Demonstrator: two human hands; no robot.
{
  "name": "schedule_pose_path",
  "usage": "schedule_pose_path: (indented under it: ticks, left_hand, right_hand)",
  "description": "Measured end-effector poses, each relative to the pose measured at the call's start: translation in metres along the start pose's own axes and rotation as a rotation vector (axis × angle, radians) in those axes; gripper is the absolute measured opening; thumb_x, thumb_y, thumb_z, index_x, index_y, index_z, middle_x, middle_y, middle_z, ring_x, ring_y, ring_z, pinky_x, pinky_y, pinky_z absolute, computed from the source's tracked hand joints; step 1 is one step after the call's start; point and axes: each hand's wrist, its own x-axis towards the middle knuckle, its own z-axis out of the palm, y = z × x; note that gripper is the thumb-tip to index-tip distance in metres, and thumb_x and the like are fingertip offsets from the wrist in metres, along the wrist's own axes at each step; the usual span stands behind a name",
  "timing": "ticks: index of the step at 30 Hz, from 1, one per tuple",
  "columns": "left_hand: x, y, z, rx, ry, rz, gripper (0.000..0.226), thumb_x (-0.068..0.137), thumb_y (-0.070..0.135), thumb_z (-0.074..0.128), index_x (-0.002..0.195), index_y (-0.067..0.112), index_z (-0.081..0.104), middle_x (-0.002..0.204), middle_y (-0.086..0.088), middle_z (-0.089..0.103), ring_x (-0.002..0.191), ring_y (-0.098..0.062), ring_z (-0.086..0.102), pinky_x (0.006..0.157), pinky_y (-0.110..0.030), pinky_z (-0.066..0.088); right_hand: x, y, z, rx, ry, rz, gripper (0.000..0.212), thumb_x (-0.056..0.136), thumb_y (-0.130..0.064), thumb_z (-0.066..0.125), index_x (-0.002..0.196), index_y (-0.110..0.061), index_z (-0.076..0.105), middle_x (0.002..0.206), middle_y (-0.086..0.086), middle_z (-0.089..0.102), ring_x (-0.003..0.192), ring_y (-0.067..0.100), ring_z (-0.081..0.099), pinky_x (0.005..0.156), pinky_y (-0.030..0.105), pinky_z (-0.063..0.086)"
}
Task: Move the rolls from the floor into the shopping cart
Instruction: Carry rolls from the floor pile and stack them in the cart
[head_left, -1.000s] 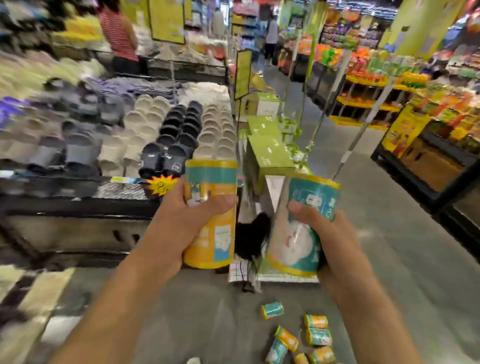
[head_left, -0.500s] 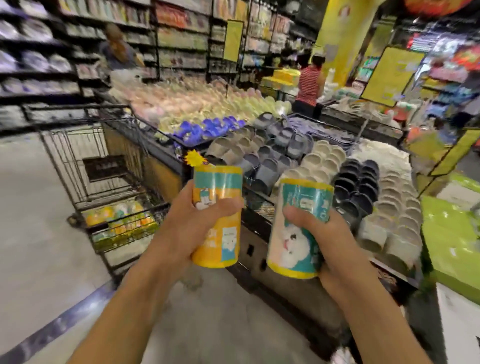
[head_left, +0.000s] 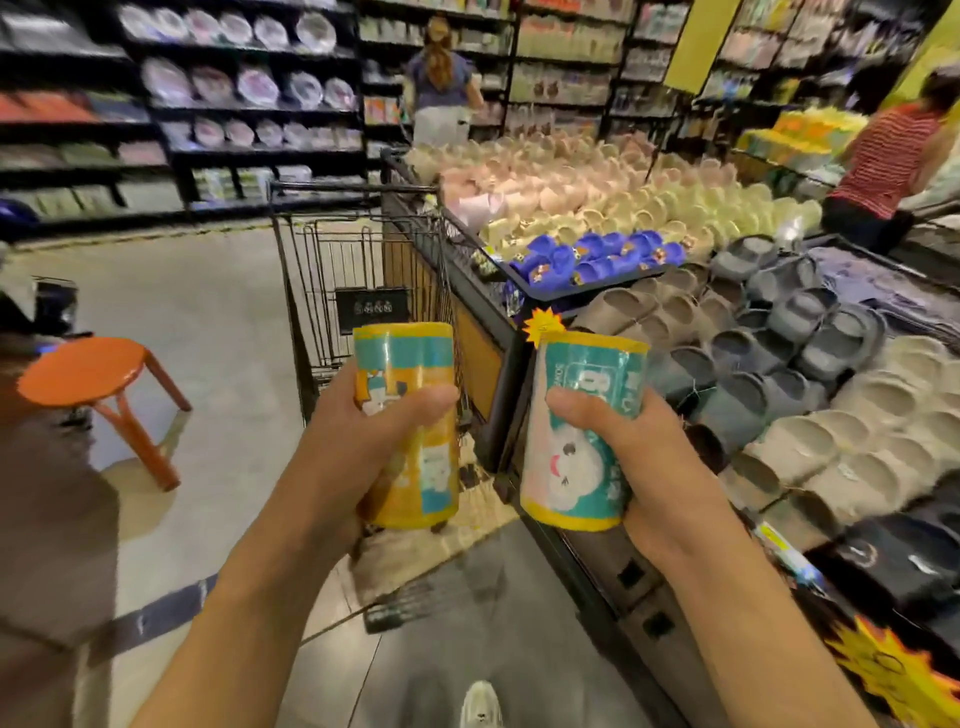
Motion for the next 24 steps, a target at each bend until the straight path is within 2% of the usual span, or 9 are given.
schedule_pose_path:
  ticks: [3, 6, 9, 13, 16, 19, 24]
  left_hand:
    - [0.038, -0.005, 0.014, 0.01, 0.083, -0.006, 0.048, 0.06, 0.036, 0.083, 0.104, 0.031, 0.064, 0.096, -0.001, 0.076, 0.085, -0.022, 0.076, 0.067, -0.04, 0.063]
    - [0.073, -0.006, 0.029, 0.001, 0.131, -0.026, 0.05, 0.064, 0.032, 0.085, 0.109, 0.026, 0.064, 0.105, -0.007, 0.076, 0.093, -0.028, 0.075, 0.076, -0.049, 0.063]
    - [0.107, -0.007, 0.04, -0.015, 0.198, -0.028, 0.055, 0.063, 0.031, 0.08, 0.114, 0.022, 0.063, 0.105, -0.008, 0.076, 0.093, -0.028, 0.075, 0.071, -0.043, 0.064]
    - [0.147, -0.008, 0.044, -0.022, 0.26, -0.056, 0.053, 0.064, 0.029, 0.079, 0.114, 0.022, 0.063, 0.1, -0.004, 0.078, 0.089, -0.024, 0.077, 0.063, -0.033, 0.062]
    - [0.177, -0.01, 0.039, -0.029, 0.304, -0.07, 0.048, 0.064, 0.027, 0.078, 0.109, 0.024, 0.062, 0.093, 0.001, 0.078, 0.082, -0.02, 0.077, 0.058, -0.03, 0.06]
    - [0.209, -0.014, 0.027, -0.006, 0.329, -0.096, 0.045, 0.064, 0.029, 0.078, 0.105, 0.028, 0.06, 0.093, 0.001, 0.078, 0.082, -0.019, 0.077, 0.06, -0.032, 0.061]
    - [0.271, -0.022, -0.013, -0.046, 0.334, -0.126, 0.051, 0.067, 0.025, 0.079, 0.115, 0.019, 0.062, 0.1, -0.008, 0.077, 0.084, -0.025, 0.077, 0.06, -0.034, 0.061]
  right_hand:
    - [0.054, 0.003, -0.012, 0.009, -0.05, 0.017, 0.036, 0.067, -0.019, 0.079, 0.102, -0.015, 0.071, 0.094, 0.009, 0.077, 0.079, 0.022, 0.074, 0.069, 0.035, 0.062]
    - [0.105, 0.002, -0.022, 0.002, -0.098, 0.048, 0.046, 0.066, -0.02, 0.081, 0.109, -0.013, 0.069, 0.098, 0.009, 0.078, 0.083, 0.023, 0.075, 0.071, 0.035, 0.062]
    - [0.151, -0.001, -0.027, -0.017, -0.139, 0.074, 0.06, 0.061, -0.018, 0.086, 0.116, -0.009, 0.065, 0.098, 0.009, 0.078, 0.082, 0.023, 0.075, 0.07, 0.035, 0.062]
    - [0.206, 0.005, -0.029, -0.017, -0.195, 0.118, 0.052, 0.062, -0.019, 0.086, 0.11, -0.011, 0.067, 0.094, 0.008, 0.077, 0.079, 0.023, 0.075, 0.066, 0.035, 0.061]
    - [0.246, 0.013, -0.022, -0.006, -0.215, 0.154, 0.06, 0.063, -0.025, 0.084, 0.117, -0.007, 0.065, 0.098, 0.009, 0.078, 0.082, 0.024, 0.076, 0.066, 0.034, 0.059]
    - [0.282, 0.023, -0.006, -0.002, -0.232, 0.185, 0.064, 0.062, -0.025, 0.087, 0.119, -0.007, 0.065, 0.1, 0.009, 0.077, 0.083, 0.022, 0.076, 0.066, 0.032, 0.059]
    - [0.341, 0.042, 0.028, -0.055, -0.219, 0.237, 0.061, 0.062, -0.023, 0.091, 0.116, -0.009, 0.066, 0.103, 0.011, 0.078, 0.086, 0.025, 0.076, 0.07, 0.035, 0.061]
